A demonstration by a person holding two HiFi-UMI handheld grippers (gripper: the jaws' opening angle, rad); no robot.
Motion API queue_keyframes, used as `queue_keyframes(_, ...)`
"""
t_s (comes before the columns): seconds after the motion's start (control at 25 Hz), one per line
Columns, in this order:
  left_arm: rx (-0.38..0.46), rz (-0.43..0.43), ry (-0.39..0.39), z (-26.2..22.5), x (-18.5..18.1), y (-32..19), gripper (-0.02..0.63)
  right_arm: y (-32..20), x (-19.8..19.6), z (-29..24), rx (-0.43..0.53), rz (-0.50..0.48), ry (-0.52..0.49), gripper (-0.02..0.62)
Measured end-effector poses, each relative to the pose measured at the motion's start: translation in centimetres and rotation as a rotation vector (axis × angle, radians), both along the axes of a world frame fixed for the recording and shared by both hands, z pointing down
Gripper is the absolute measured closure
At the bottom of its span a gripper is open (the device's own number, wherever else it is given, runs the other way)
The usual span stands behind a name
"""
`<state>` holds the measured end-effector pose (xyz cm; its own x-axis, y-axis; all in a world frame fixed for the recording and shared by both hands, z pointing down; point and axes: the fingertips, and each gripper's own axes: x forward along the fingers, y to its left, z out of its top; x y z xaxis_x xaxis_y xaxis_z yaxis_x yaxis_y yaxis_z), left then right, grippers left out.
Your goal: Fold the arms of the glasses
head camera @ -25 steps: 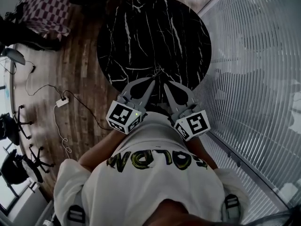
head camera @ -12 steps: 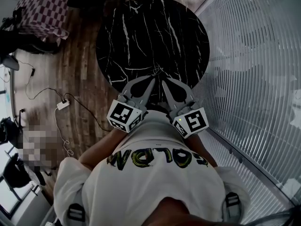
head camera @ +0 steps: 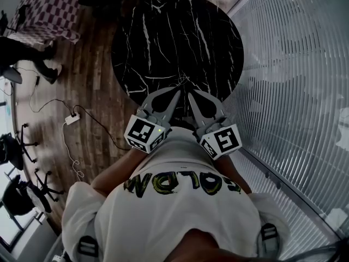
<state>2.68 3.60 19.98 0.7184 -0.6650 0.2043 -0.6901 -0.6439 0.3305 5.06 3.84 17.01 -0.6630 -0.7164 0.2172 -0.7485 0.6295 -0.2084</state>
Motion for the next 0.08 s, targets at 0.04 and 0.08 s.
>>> queue_keyframes(0.04, 0.001, 0.0, 0.0, 0.11, 0.12, 0.22, 0.603, 0.24, 0.12, 0.14, 0.0, 0.0, 0.0, 0.594)
queue_keyframes(0.08, 0.002, -0.001, -0.001, 0.24, 0.22, 0.43, 0.603, 0.47, 0.25, 0.29, 0.001, 0.001, 0.001, 0.594)
